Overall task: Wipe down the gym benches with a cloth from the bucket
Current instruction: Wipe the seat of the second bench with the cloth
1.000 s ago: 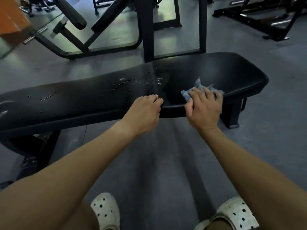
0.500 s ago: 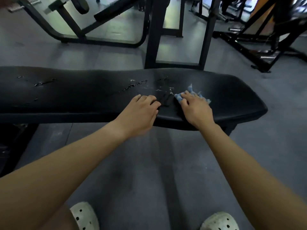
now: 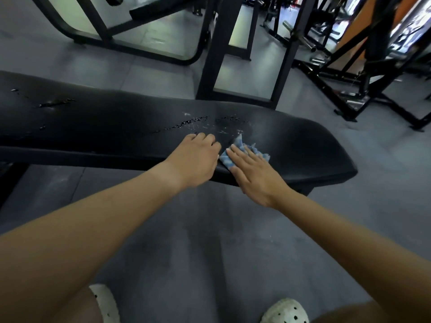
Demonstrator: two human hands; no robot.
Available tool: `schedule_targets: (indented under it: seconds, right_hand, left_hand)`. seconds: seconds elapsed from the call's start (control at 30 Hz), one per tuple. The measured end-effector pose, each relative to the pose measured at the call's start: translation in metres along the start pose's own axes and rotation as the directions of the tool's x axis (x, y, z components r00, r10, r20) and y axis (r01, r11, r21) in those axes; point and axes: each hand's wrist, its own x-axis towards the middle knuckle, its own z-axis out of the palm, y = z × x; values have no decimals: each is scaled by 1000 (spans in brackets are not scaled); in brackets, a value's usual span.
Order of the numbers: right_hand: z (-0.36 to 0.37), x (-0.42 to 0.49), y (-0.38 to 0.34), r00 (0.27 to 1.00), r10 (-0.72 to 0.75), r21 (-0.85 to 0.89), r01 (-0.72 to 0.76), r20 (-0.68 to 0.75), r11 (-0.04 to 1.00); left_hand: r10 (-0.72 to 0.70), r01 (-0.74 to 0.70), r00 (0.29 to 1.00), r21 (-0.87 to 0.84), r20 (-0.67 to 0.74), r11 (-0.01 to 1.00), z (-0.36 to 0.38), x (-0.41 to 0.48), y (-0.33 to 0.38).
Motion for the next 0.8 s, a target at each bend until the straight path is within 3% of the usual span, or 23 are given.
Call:
schedule_targets:
  seconds: [0.07, 0.23, 0.3, 0.43, 0.57, 0.8]
  right_hand:
    - [-4, 10, 14, 999, 36, 1, -36, 5, 999]
    - [-5, 49, 18, 936, 352, 28, -351, -33, 936]
    - [0, 45, 0, 936, 349, 27, -349, -33, 937]
    - [7, 13, -25, 991, 122, 27, -121, -45, 992]
    - [-2, 12, -9, 999, 29, 20, -29, 36, 999]
    - [-13, 66, 27, 926, 376, 10, -377, 44, 926]
  left_hand:
    - [4, -4, 1000, -12, 1, 1000, -1, 1, -3]
    - [28, -27, 1000, -46, 6, 999, -1, -2, -8]
    - [33, -33, 999, -52, 0, 998, -1, -3, -10]
    - [48, -48, 999, -55, -10, 997, -1, -2, -14]
    - [53, -52, 998, -73, 18, 996, -2, 2, -15]
    - [52, -43, 997, -138, 60, 990, -4, 7, -21]
